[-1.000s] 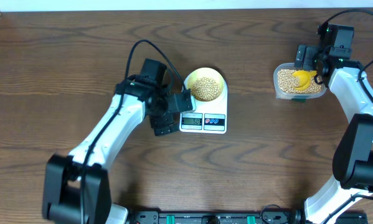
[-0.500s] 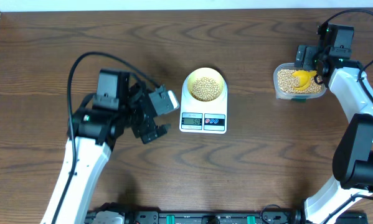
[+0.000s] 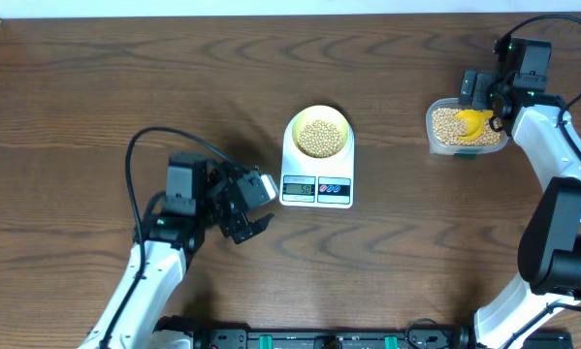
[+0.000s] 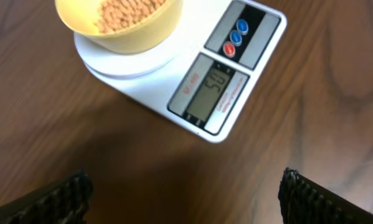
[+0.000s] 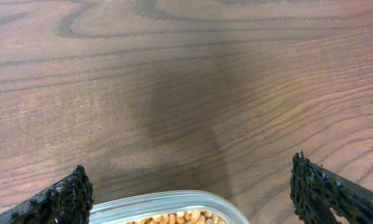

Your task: Scoop item into bowl and weigh 50g on scale

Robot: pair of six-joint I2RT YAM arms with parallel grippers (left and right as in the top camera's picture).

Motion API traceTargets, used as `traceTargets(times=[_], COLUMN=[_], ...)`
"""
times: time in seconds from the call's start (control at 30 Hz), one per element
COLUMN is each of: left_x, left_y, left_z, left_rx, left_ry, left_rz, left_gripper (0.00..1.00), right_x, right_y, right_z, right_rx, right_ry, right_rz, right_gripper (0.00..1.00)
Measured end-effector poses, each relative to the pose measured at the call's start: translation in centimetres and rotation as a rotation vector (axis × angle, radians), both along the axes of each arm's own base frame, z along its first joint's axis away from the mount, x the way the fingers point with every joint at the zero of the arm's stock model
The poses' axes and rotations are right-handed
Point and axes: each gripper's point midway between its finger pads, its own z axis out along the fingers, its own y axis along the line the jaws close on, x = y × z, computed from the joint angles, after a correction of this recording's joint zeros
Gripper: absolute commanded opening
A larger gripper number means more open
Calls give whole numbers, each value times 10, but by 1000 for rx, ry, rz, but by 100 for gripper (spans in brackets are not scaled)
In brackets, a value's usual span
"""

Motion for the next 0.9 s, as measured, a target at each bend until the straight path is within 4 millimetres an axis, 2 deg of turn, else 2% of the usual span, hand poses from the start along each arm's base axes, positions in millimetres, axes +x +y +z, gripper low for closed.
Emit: traceTargets(times=[0.17, 0.37, 0.73, 0.9], left_x=[0, -1, -25, -37], left_y=[0, 0, 3, 5], left_z=[-10, -14, -19, -24], left_rx=[-13, -56, -112, -113], left_ry=[-68, -173, -377, -371], left_rz=[-1, 23, 38, 41], left_gripper=[98, 98, 98, 98], right_x=[0, 0, 0, 0], right_y=[0, 0, 0, 0], right_z=[0, 0, 0, 0], right_rx=[1, 0, 1, 1], right_ry=[0, 1, 1, 1], right_rz=[1, 0, 1, 1], right_gripper=[99, 99, 99, 99])
